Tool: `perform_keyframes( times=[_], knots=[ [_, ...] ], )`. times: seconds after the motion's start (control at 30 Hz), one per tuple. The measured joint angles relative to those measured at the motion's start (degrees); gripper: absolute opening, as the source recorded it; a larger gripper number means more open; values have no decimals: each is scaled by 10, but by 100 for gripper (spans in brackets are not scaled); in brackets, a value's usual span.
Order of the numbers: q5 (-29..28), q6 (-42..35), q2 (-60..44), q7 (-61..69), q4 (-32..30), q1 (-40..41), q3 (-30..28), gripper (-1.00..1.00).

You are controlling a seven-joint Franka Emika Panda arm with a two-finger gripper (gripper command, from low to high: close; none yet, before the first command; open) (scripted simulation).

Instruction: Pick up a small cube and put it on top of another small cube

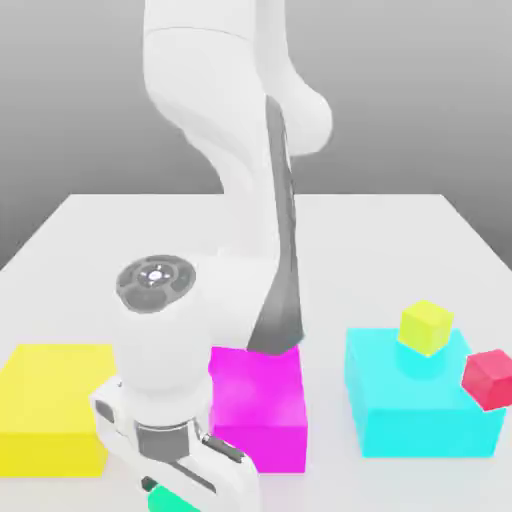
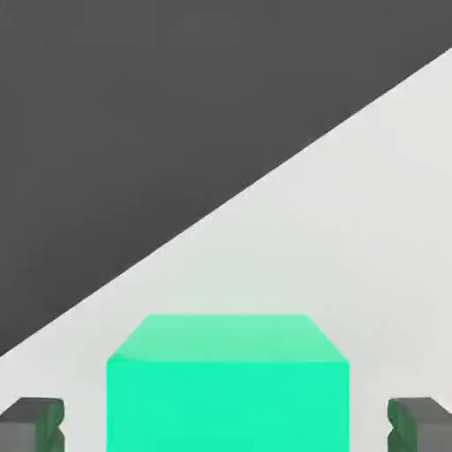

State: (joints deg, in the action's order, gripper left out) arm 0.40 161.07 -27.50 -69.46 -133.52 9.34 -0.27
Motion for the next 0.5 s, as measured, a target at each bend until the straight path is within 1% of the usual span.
perform_keyframes(
  times=[0.13, 0.3, 0.5],
  knots=[
    [0, 0, 0, -1, 0, 0, 0, -100],
    [-1, -71, 82, 2, -11, 6, -1, -100],
    [21, -156, 49, 63, 102, 81, -34, -100]
  ],
)
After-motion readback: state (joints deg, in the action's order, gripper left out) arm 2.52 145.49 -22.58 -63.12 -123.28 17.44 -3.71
